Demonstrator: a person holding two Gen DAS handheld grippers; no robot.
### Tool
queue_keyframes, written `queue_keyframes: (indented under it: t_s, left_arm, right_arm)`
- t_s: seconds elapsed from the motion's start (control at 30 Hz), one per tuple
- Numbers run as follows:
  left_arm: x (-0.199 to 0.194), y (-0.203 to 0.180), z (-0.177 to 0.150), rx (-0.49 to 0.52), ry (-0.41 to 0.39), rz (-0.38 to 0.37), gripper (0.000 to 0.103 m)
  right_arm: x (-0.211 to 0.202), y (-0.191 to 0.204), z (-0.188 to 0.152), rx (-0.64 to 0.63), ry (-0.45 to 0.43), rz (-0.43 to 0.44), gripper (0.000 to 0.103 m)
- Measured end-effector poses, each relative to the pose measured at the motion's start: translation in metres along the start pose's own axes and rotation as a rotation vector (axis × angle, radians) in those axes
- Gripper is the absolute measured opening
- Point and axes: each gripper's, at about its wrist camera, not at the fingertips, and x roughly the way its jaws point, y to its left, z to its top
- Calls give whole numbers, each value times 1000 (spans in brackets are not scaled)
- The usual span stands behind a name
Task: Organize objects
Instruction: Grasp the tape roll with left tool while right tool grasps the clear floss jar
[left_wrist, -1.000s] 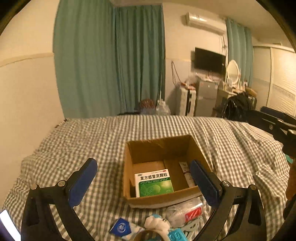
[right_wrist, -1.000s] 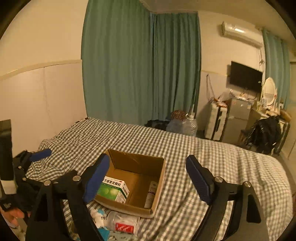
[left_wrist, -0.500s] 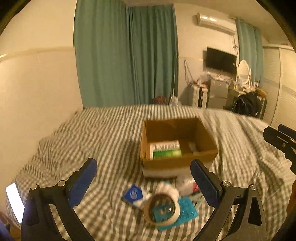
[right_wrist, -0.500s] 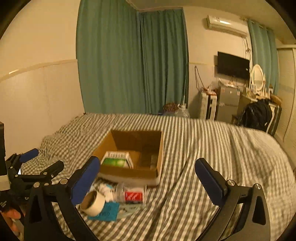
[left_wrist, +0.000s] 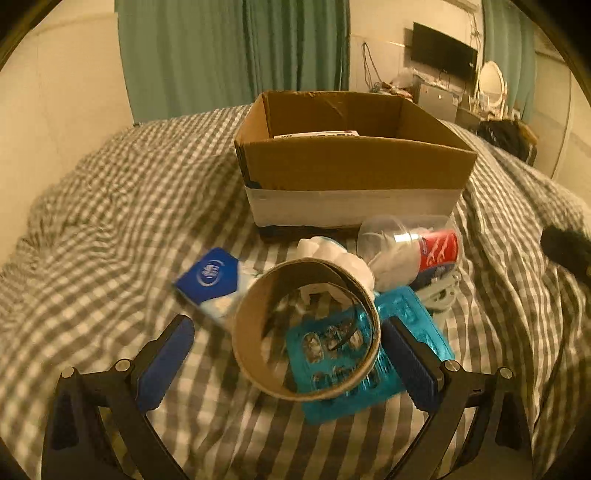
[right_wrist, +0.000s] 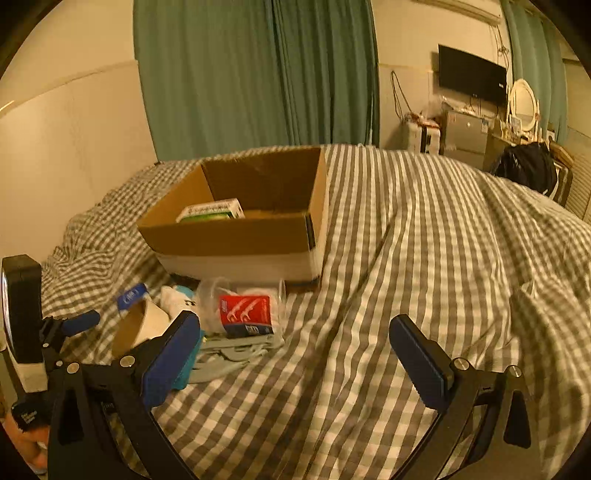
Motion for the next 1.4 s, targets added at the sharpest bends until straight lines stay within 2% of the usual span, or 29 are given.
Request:
queue_keyframes:
  t_s: [0.13, 0.2, 0.23, 0.3, 0.43, 0.67, 0.83, 0.93, 1.17, 1.23, 1.27, 1.4]
  left_arm:
    - [23, -3, 2, 17, 22, -16, 103]
    - [26, -4, 1, 39, 0, -14, 103]
    - [26, -4, 0, 45, -9, -21, 102]
    - [24, -3, -1, 54, -11, -69, 88]
    - [16, 0, -1, 65, -3, -108, 88]
    - [-7, 18, 9, 52, -58, -96, 88]
    - [-12, 32, 12, 64, -85, -34, 88]
    - [-9, 37, 12, 70, -98, 12, 88]
    - [0, 44, 12, 58, -80, 22, 88]
    - [3, 45, 12, 51, -75, 28, 88]
    - [3, 45, 11, 47, -71, 33, 88]
    - [1, 44, 10, 49, -59, 38, 88]
  right_arm:
    - [16, 2, -5, -7, 38, -21, 103]
    - [24, 3, -9, -16, 54, -32, 103]
    - [28, 4, -11, -21, 61, -40, 103]
    - [32, 6, -13, -27, 70, -46, 103]
    - [38, 16, -12, -39, 85, -35, 103]
    - [56, 46, 1, -78, 120, -9, 103]
    - [81, 65, 11, -100, 148, -9, 103]
    - [93, 69, 15, -101, 162, -11, 103]
    - [125, 63, 16, -60, 232, -10, 103]
    - [128, 61, 14, -54, 235, 4, 100]
    - [128, 59, 12, -45, 242, 18, 88]
    - [110, 53, 3, -49, 240, 38, 88]
